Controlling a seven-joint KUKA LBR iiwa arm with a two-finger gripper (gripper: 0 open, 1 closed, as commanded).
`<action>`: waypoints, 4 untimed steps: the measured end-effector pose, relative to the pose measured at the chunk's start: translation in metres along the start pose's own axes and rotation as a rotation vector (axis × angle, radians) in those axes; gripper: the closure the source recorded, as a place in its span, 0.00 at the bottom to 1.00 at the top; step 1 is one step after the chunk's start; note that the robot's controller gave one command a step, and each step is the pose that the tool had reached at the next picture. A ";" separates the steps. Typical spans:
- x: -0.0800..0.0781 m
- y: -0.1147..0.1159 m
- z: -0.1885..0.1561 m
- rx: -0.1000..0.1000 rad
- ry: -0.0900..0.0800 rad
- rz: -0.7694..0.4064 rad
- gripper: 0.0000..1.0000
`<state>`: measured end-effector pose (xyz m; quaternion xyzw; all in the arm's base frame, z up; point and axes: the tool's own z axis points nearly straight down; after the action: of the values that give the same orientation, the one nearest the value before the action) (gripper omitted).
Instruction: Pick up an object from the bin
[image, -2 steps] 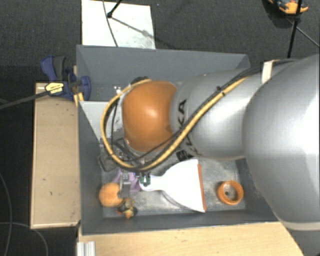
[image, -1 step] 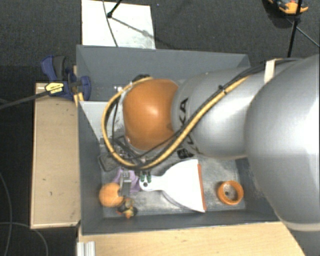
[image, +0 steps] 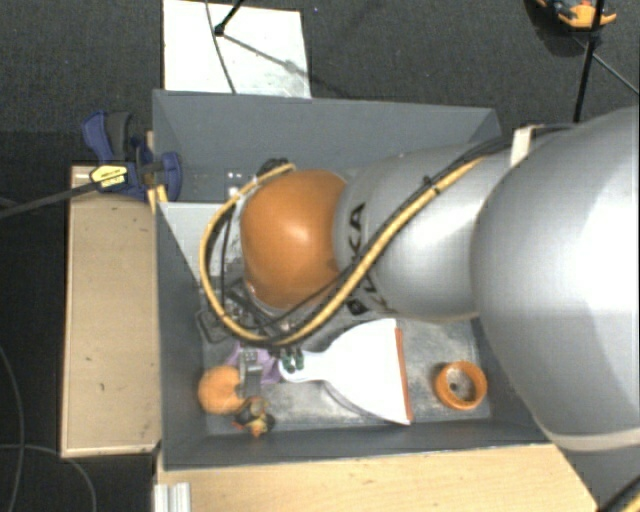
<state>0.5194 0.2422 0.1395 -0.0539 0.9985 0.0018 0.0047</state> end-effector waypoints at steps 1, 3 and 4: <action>0.007 0.002 0.048 0.001 0.007 -0.334 0.00; 0.004 0.000 0.068 0.009 0.016 -0.340 1.00; -0.005 -0.012 -0.091 0.000 0.004 -0.394 1.00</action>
Offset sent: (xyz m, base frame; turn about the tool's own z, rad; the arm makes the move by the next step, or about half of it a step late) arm -0.0052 0.0044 -0.0695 -0.3474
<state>0.5246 0.2308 0.2309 -0.2485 0.9686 0.0007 0.0029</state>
